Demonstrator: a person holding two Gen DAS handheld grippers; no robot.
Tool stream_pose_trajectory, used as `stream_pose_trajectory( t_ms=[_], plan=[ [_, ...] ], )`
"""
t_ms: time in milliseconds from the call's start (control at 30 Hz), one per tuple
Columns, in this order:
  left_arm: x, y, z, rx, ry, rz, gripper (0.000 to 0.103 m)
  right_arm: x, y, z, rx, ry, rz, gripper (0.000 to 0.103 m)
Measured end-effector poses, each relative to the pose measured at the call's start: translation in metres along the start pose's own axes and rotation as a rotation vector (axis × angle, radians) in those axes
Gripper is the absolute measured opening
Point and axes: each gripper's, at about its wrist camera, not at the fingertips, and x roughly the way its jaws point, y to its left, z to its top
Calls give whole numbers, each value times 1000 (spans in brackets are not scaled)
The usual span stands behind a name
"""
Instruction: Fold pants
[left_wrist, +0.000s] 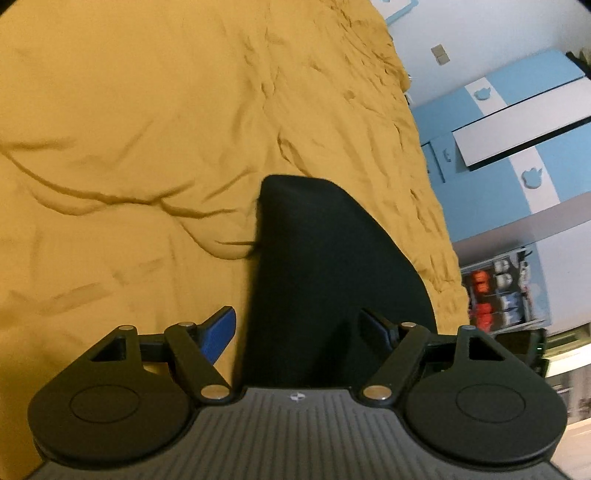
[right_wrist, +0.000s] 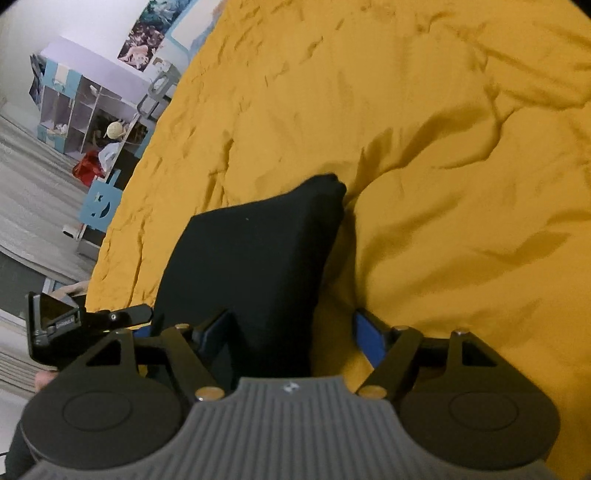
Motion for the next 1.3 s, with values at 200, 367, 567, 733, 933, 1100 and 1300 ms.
stream_pose_trajectory(
  t_ms=[200, 367, 567, 733, 933, 1100, 1300],
  plan=[
    [13, 10, 4, -35, -5, -46, 89, 23, -17, 4, 69, 11, 87, 75],
    [21, 7, 3, -50, -20, -74, 88, 36, -9, -2, 68, -9, 171, 54],
    [10, -4, 0, -39, -34, -61, 33, 27, -1, -8, 102, -45, 243, 24],
    [-29, -12, -3, -75, -54, -170, 27, -7, 32, -10, 55, -79, 305, 20],
    [-82, -17, -26, -95, -98, -211, 27, -39, 88, -22, 7, -84, 345, 20],
    [-119, 4, -61, -124, -122, -212, 27, -37, 121, -55, -21, -27, 353, 20],
    [-167, 42, -77, -153, -158, -183, 27, -3, 175, -84, -60, 52, 343, 20]
  ],
)
